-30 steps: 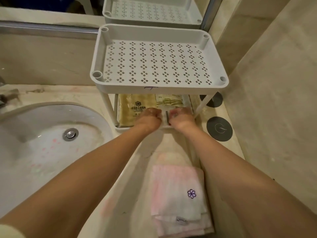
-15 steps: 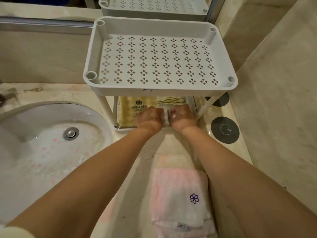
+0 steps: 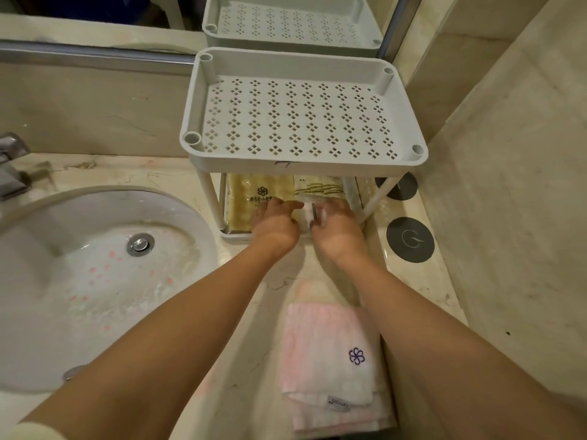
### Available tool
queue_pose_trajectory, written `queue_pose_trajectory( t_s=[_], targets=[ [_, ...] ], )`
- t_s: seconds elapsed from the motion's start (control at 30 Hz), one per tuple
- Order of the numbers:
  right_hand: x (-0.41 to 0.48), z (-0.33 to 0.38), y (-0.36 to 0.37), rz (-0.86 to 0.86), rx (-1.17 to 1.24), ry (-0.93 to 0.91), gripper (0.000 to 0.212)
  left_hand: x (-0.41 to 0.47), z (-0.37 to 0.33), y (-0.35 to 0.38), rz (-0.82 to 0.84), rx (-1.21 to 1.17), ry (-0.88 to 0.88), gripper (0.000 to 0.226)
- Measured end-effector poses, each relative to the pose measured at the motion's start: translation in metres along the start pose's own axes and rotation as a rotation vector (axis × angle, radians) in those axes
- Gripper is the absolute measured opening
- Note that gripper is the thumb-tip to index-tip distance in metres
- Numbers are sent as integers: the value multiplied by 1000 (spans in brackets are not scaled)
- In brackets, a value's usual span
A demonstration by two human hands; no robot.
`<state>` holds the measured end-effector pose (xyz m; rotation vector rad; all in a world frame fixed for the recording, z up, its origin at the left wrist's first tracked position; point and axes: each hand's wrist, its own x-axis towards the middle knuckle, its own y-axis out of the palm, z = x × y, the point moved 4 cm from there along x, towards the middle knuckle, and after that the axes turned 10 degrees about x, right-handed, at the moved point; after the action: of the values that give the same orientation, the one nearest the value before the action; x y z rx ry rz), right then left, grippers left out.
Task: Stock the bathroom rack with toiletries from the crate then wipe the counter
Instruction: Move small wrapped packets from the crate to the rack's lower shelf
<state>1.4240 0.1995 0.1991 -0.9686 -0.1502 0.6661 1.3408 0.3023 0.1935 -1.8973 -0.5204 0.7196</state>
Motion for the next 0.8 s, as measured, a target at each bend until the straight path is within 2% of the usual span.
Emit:
queue_pose_trajectory(
  t_s=[0.13, 0.27, 0.5, 0.8],
  targets=[
    [-33, 4, 4, -67, 246, -43, 47, -29, 14, -10, -135, -299, 7, 51],
    [-66, 13, 14, -57, 363, -76, 56, -60, 34, -13, -169, -485, -2, 52],
    [-106, 46, 41, 79, 402, -93, 65, -114, 92, -14, -229, -679, -130, 49],
    [-143, 124, 101, 325, 417, -291, 62, -187, 187, -31, -352, -834, -399, 43]
  ],
)
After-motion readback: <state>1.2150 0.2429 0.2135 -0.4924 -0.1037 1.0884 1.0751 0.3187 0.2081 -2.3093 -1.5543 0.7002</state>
